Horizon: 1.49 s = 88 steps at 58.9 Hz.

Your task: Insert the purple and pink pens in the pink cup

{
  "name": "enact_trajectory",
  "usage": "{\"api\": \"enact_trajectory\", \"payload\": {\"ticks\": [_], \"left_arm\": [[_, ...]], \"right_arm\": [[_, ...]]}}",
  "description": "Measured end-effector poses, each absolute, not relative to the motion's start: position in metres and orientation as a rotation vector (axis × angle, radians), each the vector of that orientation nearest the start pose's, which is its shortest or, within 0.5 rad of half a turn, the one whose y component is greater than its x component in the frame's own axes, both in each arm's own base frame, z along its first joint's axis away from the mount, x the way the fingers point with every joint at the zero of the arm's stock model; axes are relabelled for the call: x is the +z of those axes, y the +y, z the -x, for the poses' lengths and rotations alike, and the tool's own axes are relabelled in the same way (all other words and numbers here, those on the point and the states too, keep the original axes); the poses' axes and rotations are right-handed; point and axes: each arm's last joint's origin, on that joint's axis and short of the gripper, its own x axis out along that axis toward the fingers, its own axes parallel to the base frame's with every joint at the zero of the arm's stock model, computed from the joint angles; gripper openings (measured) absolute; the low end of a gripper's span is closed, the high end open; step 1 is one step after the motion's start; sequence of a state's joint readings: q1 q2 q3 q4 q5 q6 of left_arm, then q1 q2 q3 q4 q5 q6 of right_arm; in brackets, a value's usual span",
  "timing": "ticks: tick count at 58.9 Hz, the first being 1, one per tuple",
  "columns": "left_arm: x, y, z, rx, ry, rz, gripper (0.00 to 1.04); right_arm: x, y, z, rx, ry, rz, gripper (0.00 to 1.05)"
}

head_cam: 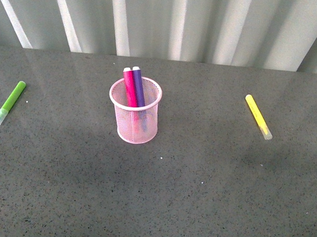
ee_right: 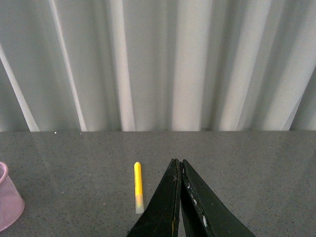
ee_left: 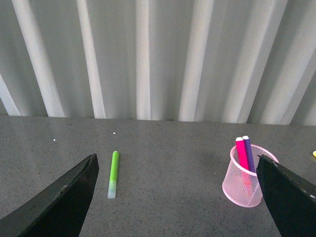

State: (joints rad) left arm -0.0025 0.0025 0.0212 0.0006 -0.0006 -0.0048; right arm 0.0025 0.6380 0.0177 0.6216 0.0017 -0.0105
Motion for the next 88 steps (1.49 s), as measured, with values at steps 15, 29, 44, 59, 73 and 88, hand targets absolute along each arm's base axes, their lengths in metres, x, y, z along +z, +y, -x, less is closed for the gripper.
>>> {"api": "enact_trajectory", "payload": {"ticks": [15,29,44,59,73,88], "left_arm": [[0.171,0.0,-0.097,-0.002,-0.019,0.005,0.98],[0.171,0.0,-0.097,-0.002,-0.019,0.005,0.98],[0.171,0.0,-0.097,-0.002,-0.019,0.005,0.98],[0.171,0.0,-0.097,-0.002,-0.019,0.005,0.98],[0.171,0.0,-0.096,-0.002,-0.02,0.005,0.98],[0.171,0.0,-0.096,-0.002,-0.02,0.005,0.98]], "right_arm": [[0.171,0.0,-0.128,0.001,-0.014,0.01,0.03],[0.172,0.0,-0.12,0.001,-0.019,0.01,0.03],[0.173,0.0,-0.112,0.001,-0.021,0.01,0.03],[0.172,0.0,-0.106,0.0,-0.017,0.008,0.03],[0.169,0.0,-0.097,0.0,-0.015,0.003,0.03],[0.169,0.0,-0.097,0.0,-0.015,0.003,0.31]]}}
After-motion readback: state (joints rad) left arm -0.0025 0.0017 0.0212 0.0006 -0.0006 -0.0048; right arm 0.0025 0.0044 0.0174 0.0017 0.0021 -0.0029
